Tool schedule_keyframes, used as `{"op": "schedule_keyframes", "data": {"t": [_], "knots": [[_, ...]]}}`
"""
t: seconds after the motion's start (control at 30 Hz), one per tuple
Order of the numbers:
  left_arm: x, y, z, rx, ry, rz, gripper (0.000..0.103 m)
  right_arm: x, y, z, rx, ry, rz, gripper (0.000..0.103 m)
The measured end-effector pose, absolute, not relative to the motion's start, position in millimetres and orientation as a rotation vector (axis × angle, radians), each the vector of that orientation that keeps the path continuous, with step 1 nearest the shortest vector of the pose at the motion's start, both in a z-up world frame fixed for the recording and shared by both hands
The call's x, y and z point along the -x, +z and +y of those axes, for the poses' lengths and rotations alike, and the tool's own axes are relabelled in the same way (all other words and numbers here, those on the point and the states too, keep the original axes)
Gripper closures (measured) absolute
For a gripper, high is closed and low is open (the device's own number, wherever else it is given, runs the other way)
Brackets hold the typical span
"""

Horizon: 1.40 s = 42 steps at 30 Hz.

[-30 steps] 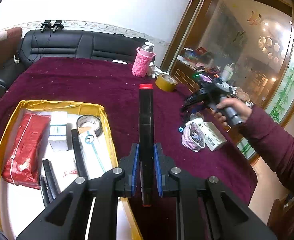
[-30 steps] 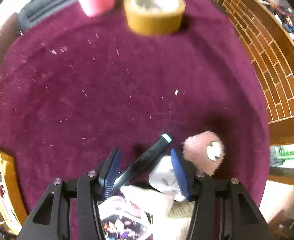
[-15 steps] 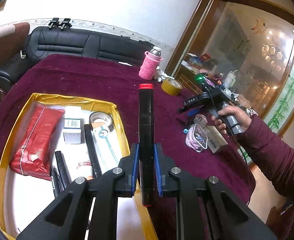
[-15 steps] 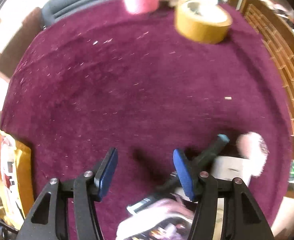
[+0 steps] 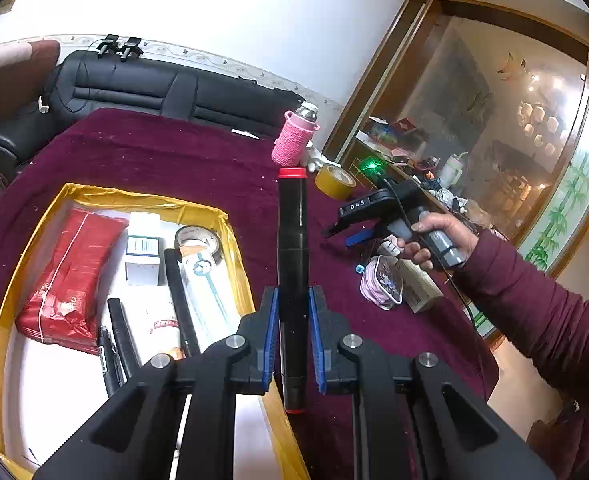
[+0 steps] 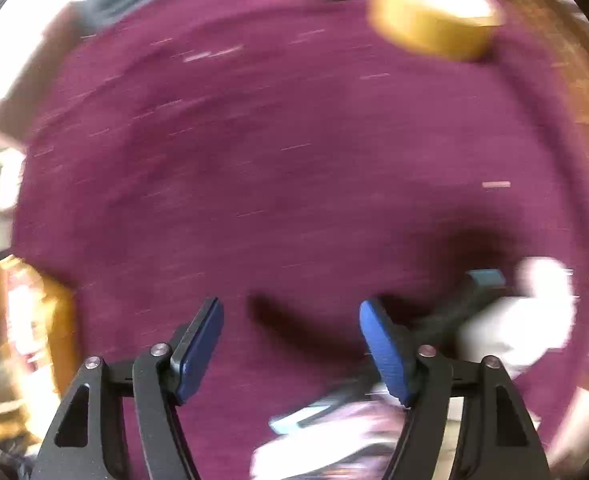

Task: Organize objects
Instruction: 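Grasp the blue-capped black marker with the right tool while the left tool holds its marker, then carry both markers over the tray and open both tools to drop them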

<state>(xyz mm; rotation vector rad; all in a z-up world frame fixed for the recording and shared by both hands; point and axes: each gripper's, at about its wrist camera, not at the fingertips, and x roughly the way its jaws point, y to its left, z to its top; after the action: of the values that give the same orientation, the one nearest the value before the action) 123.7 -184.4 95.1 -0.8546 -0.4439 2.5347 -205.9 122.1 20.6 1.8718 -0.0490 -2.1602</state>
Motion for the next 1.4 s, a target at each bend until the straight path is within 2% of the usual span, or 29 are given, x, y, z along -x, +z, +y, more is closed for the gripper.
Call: {"op": "schedule_keyframes", "data": {"t": [0.1, 0.2, 0.37, 0.47, 0.57, 0.6, 0.63, 0.7, 0.77, 0.93, 1.13, 1.4], "knots": [[-127.8, 96.1, -185.9, 0.842, 2.528, -0.445, 0.089, 201.8, 37.6, 129.9, -1.828, -2.268, 0.000, 0.028], [-130.2, 95.0, -187.7, 0.832, 2.516, -0.451, 0.089, 189.7, 42.3, 157.3, -1.908, -2.280, -0.079, 0.028], [-130.5, 91.6, -190.5, 0.816, 2.499, -0.483, 0.089, 167.8, 26.7, 180.7, -2.099, -2.234, -0.117, 0.029], [-132.6, 90.6, -191.1, 0.810, 2.498, -0.485, 0.089, 171.4, 16.9, 181.9, -2.109, -2.293, -0.122, 0.028], [-135.8, 89.3, -193.7, 0.810, 2.497, -0.491, 0.089, 170.0, 7.7, 173.1, -2.080, -2.382, -0.075, 0.039], [-136.5, 88.8, -194.6, 0.809, 2.497, -0.493, 0.089, 165.0, 10.1, 163.6, -2.012, -2.446, -0.004, 0.048], [-137.1, 88.0, -195.6, 0.809, 2.497, -0.497, 0.089, 160.8, 12.0, 158.1, -1.963, -2.464, 0.009, 0.068], [-138.3, 87.1, -197.4, 0.808, 2.493, -0.507, 0.089, 151.0, 13.5, 147.5, -1.883, -2.500, 0.056, 0.083], [-140.8, 87.3, -198.0, 0.805, 2.496, -0.512, 0.089, 141.6, 12.8, 139.3, -1.816, -2.552, 0.103, 0.085], [-155.0, 93.9, -199.7, 0.779, 2.515, -0.498, 0.089, 116.1, 23.3, 146.6, -1.682, -2.524, -0.085, 0.085], [-177.5, 98.5, -211.0, 0.729, 2.524, -0.561, 0.089, 70.0, 59.9, 135.6, -1.482, -2.476, -0.205, 0.085], [-218.9, 106.3, -237.2, 0.672, 2.584, -0.635, 0.088, 6.7, 103.6, 72.6, -1.291, -2.324, -0.204, 0.084]]}}
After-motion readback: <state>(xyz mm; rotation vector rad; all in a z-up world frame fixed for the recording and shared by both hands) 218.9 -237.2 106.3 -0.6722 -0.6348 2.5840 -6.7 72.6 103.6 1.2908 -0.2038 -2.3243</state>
